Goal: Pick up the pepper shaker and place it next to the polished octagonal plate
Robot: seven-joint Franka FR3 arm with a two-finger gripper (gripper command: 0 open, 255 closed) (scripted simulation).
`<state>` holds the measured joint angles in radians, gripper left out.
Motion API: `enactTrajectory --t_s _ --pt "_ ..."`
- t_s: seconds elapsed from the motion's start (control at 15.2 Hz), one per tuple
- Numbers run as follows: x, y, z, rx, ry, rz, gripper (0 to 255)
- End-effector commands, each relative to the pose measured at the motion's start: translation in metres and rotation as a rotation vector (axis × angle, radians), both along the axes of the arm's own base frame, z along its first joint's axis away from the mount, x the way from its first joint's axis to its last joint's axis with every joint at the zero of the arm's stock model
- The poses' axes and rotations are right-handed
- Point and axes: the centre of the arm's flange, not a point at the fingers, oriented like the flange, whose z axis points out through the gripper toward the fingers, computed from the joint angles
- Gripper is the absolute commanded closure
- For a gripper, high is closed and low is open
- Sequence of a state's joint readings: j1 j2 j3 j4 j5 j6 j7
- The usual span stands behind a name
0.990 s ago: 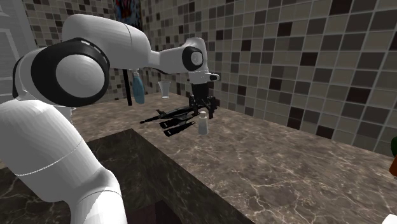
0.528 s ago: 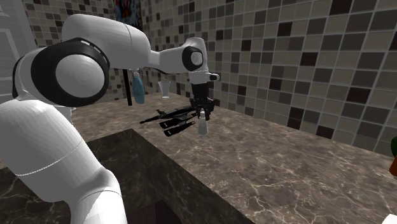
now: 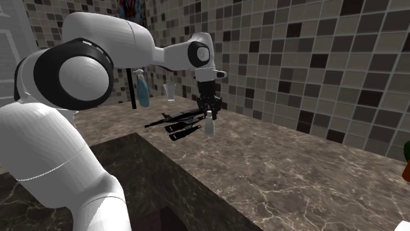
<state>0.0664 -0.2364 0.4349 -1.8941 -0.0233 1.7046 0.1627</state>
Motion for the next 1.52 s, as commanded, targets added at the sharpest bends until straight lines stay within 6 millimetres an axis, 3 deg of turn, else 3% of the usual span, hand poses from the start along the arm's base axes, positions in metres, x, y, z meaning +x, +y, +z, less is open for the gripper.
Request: enactTrajectory --t_s 0.0,1.45 --pt "0.0 0.0 0.01 0.0 0.0 0.0 255" --pt "0.0 0.0 0.127 0.0 0.0 0.0 255"
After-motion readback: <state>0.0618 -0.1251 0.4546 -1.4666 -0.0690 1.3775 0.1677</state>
